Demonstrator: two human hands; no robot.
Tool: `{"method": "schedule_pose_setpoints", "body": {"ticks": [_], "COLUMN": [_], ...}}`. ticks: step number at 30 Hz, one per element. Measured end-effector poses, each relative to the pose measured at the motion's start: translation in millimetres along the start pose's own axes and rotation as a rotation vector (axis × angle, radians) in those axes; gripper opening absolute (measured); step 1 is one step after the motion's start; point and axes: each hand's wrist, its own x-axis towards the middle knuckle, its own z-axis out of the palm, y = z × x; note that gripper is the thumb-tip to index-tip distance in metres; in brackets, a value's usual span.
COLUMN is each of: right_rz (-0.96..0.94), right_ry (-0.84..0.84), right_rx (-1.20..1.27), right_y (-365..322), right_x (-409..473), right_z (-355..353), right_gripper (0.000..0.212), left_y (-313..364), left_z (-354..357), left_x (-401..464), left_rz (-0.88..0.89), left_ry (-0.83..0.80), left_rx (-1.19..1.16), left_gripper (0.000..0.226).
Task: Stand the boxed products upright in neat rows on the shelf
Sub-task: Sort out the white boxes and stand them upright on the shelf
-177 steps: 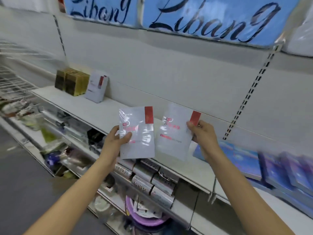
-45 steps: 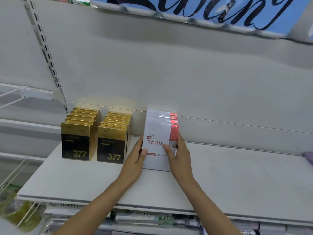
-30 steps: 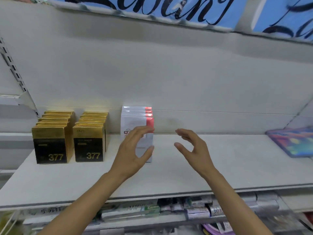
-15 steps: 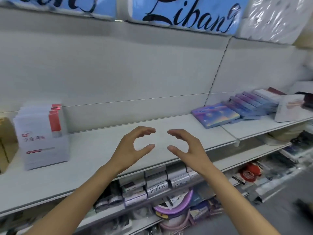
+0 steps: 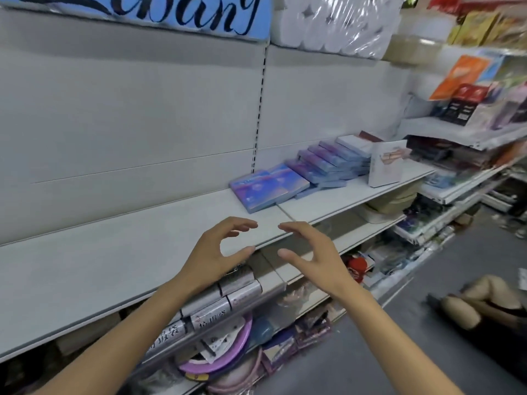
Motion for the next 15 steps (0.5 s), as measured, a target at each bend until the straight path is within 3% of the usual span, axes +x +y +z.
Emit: {"method": "schedule_pose_setpoints", "body": {"ticks": [15], "right_rz": [0.082], "right_ry": [0.113], "right_rx": [-0.089], "right_y": [168], "right_x": [95], "right_z": [-128], "right_gripper": [0.042], "left_y": [-66], "left_z": [140], "left_x": [217], "left_rz": [0.037], "left_ry": [-0.107], "left_rx": [-0.048], "left_gripper": [0.033]}}
